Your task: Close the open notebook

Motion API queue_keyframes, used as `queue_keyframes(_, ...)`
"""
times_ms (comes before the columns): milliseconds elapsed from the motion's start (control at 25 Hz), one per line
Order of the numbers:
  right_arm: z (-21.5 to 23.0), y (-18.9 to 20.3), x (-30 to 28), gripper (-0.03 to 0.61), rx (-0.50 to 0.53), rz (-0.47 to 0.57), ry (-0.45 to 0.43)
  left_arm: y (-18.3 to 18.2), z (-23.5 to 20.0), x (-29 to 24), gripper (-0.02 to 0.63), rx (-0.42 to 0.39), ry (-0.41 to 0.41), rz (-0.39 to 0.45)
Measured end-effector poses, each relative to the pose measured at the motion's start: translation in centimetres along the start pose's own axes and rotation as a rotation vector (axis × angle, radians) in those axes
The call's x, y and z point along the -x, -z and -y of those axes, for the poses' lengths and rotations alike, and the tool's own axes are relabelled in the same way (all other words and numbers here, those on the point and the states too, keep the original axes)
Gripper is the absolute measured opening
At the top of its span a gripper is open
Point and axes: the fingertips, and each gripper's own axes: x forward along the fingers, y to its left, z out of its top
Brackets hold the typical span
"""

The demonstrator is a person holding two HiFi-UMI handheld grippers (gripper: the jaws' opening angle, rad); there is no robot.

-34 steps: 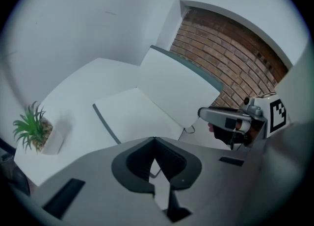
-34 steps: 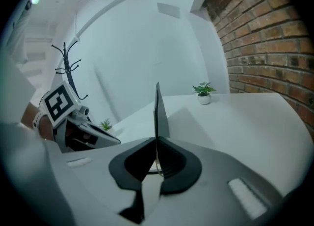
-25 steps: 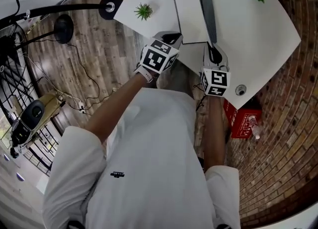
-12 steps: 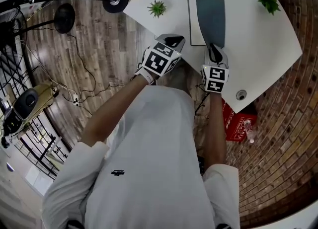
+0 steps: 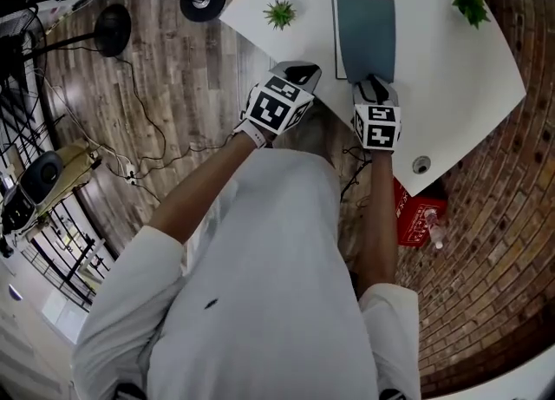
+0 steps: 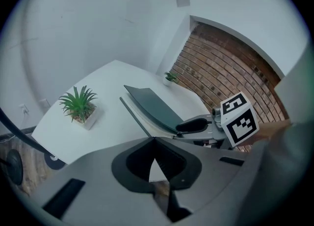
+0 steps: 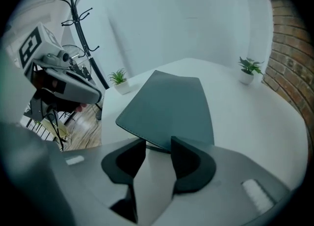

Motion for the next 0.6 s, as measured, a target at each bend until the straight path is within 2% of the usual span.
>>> queue_keyframes(120, -0.6, 0.0, 0.1, 0.173, 0.014, -0.052, -0.042, 0.3, 0.1, 0.3, 0.009, 0.003, 0.002, 0.000)
queue_keyframes(200, -1.4, 0.0, 0.3, 0.248, 0.008, -0.062, -0.078, 0.3, 0.2, 0.5, 0.009, 0.002, 0.003, 0.003)
queue_keyframes(240, -1.7, 0.0, 0.5, 0.265, 0.001, -0.062, -0.088, 0.2, 0.3, 0.6, 0.009, 0.001, 0.003, 0.006)
queue_keyframes(600, -2.6, 0.6, 1.3, 0.264, -0.086, -0.023, -0.081, -0.9, 0.1, 2.0, 0.009, -0.002, -0.012, 0.049)
